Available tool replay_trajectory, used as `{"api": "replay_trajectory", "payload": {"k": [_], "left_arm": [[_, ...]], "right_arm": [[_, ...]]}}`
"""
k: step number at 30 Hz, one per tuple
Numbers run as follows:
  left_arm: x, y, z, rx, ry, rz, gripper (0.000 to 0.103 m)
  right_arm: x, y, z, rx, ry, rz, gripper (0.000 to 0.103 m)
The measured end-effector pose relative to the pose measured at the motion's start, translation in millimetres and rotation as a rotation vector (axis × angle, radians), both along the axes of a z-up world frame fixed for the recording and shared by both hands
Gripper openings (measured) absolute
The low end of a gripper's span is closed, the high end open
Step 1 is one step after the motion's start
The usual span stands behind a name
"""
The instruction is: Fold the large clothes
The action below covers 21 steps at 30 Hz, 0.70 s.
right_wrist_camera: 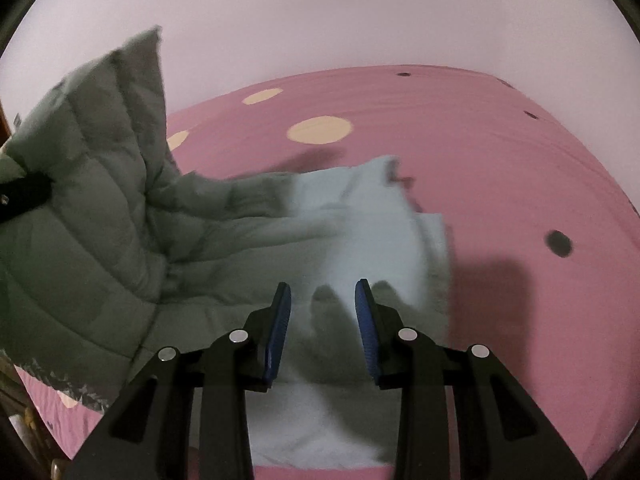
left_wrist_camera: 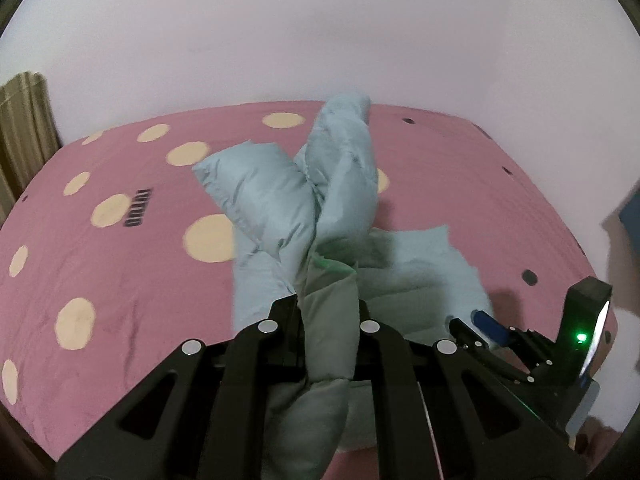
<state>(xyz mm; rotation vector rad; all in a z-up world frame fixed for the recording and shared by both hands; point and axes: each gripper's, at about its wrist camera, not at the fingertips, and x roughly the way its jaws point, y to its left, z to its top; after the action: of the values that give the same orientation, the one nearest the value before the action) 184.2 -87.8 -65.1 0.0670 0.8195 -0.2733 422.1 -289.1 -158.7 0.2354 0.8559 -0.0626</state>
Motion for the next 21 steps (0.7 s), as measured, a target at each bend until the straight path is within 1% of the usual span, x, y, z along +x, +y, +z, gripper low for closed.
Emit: {"api": "replay_trajectory", "payload": {"k": [4,9,15,18,21], "left_arm": [[2.1,-45.8,-21.4,0.025,0.027,-0.045,0.008],[-1.7,-97.1,-58.9,0.096,0.062,-0.084,0.009],[-3.0,-133.1,-99.9,0.158,0.101,-0.101,0.009],[-8.8,-144.5,-109.5,0.200,0.081,-0.110,0.009],[-16.3,-146.0,-104.0,0.200,0.057,-0.124,0.012]], "right_arm": [[-10.7,-24.5,0.4,0.004,0.001,-0.037,0.034],[-23.7,-52.8,-3.8,-0.001,0.010,-0.082,0.034],[-32.6,-79.2,-17.7,0.012,0.041,-0.132,0.034],[-35.0,-86.2,-23.0,0.016,0.055,-0.149,0.034],[-36.2,-88.7,-23.4,0.015,0.059,-0.155,0.034]]}}
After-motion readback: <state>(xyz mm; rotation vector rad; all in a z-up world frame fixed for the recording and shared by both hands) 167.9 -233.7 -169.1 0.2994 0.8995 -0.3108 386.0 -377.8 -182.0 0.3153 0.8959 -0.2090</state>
